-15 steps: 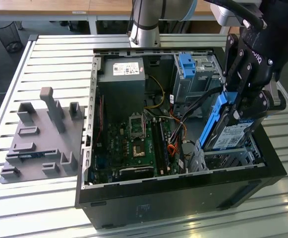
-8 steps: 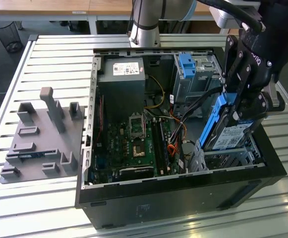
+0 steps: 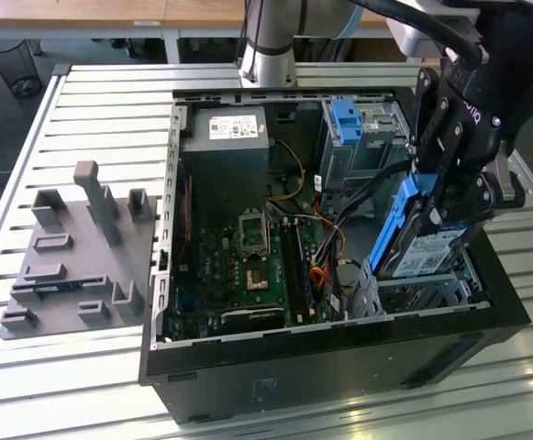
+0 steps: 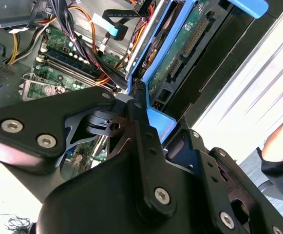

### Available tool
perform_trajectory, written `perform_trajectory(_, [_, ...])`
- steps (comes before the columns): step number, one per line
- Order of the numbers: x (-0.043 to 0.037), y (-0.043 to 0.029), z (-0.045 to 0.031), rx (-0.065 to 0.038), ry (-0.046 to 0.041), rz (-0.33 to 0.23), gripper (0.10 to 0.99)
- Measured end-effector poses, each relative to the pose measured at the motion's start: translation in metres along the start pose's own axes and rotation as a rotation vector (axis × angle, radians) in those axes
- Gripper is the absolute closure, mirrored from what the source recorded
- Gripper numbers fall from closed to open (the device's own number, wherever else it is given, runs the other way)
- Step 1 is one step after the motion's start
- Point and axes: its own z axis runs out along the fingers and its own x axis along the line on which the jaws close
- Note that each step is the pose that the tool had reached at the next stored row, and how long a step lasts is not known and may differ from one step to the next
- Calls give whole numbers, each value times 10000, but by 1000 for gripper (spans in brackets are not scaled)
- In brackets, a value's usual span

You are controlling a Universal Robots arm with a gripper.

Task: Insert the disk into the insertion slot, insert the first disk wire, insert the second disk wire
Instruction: 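Insert the disk into the insertion slot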

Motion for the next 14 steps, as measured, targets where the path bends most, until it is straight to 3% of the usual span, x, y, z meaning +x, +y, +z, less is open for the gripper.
perform_trajectory(14, [0, 0, 59, 0, -1, 0, 722])
